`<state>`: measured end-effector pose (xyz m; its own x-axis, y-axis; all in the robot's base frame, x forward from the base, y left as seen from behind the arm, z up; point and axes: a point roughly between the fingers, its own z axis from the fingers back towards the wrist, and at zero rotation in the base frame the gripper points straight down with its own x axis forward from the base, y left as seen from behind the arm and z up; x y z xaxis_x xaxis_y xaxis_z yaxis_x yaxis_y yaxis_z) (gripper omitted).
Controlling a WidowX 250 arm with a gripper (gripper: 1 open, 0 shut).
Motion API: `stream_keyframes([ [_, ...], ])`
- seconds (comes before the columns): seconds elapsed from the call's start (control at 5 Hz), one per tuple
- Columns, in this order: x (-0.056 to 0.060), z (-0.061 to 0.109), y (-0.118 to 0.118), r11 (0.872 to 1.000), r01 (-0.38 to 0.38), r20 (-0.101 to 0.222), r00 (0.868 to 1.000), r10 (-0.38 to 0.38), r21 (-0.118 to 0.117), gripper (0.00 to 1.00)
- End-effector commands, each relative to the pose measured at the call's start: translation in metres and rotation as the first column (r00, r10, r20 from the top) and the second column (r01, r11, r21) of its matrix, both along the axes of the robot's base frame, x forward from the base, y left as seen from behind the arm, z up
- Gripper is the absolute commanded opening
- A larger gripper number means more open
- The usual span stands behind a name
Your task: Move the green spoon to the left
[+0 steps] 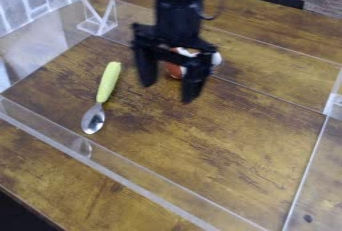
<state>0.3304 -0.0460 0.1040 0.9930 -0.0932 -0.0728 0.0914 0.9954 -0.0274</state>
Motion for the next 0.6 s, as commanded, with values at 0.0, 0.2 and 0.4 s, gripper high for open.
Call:
stream_keyframes([
  [0.0,0.035,0.019,-0.025,0.999,0.045,0.098,0.994,-0.045,0.002,1.00],
  [0.2,0.053,0.020,-0.007,0.999,0.029,0.130,0.991,-0.031,0.014,1.00],
  [0.4,0.063,0.016,0.002,1.000,0.015,0.143,0.990,-0.018,0.022,1.00],
])
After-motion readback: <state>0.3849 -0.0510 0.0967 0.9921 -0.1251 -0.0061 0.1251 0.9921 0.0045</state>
